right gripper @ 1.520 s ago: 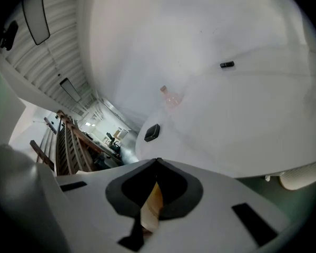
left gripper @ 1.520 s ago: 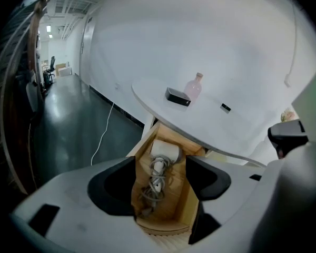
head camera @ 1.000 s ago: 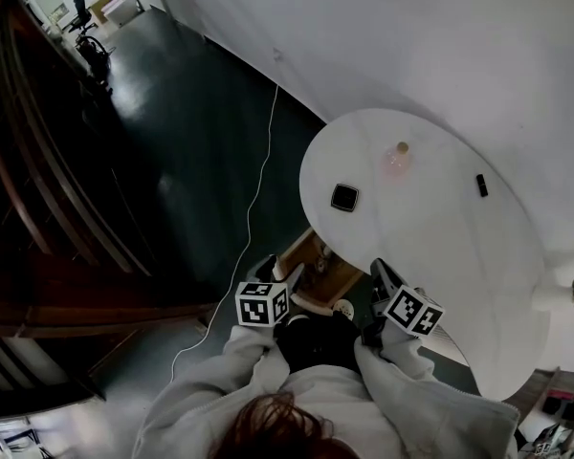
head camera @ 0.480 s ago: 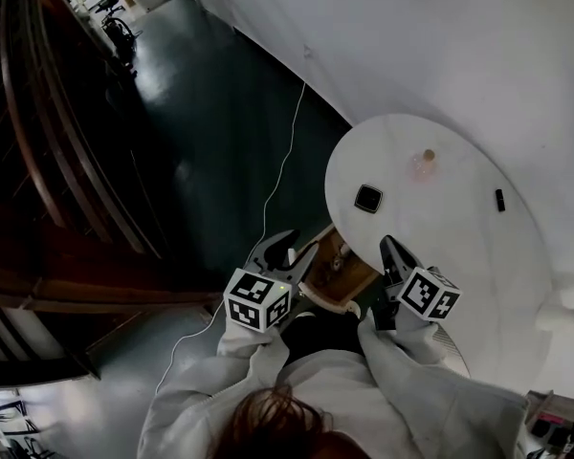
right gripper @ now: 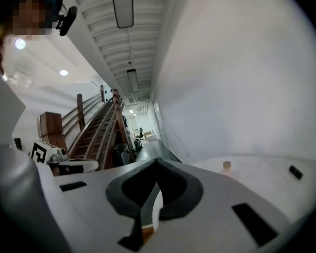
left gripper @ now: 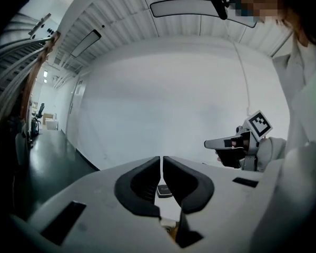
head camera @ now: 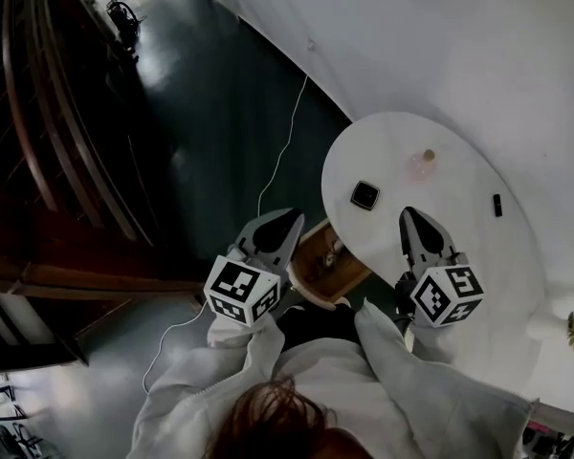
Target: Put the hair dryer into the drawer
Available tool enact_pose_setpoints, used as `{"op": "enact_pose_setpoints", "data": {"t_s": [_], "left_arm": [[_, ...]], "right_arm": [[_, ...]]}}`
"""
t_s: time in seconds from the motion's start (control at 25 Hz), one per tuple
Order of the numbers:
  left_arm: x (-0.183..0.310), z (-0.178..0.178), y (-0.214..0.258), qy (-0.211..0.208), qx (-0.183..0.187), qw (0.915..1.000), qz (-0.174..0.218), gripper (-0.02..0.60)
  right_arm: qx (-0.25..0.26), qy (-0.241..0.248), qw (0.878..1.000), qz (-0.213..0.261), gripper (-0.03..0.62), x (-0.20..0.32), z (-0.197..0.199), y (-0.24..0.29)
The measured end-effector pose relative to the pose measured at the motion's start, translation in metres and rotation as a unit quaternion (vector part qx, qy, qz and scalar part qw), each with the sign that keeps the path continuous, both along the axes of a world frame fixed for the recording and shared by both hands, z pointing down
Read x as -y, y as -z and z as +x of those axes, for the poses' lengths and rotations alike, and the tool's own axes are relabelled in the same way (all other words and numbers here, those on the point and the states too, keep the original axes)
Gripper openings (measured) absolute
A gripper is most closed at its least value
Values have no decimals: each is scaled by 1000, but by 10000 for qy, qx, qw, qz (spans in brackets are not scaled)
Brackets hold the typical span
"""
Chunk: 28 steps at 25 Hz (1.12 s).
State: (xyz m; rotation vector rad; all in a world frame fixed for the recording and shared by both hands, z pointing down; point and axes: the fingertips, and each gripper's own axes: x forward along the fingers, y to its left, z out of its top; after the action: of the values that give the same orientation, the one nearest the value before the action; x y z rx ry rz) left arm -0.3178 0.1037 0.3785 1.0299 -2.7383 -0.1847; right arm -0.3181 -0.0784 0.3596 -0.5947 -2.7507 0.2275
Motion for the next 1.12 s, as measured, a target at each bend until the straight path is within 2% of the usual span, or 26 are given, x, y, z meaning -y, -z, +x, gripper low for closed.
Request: {"op": "enact_pose_setpoints", "data": {"t_s": [0.16,0.36,0.64,1.12], "left_arm": [[8,-3,-9,245,17,9996,-136,23],[27,4,-20,72,26,9990,-441,21],[26,5,-25,144,-40,9990,-429,21],[25,7,-33,151,-198,9990,-364,21]], "right_arm": [[163,27,9999,-3,49,-8,4,1],[21,241,9996,109,49,-27,9,-13],[-75,210,9993,313,49,-28,12,-20],[-172,198,9993,277,49,-32,17,-26]]}}
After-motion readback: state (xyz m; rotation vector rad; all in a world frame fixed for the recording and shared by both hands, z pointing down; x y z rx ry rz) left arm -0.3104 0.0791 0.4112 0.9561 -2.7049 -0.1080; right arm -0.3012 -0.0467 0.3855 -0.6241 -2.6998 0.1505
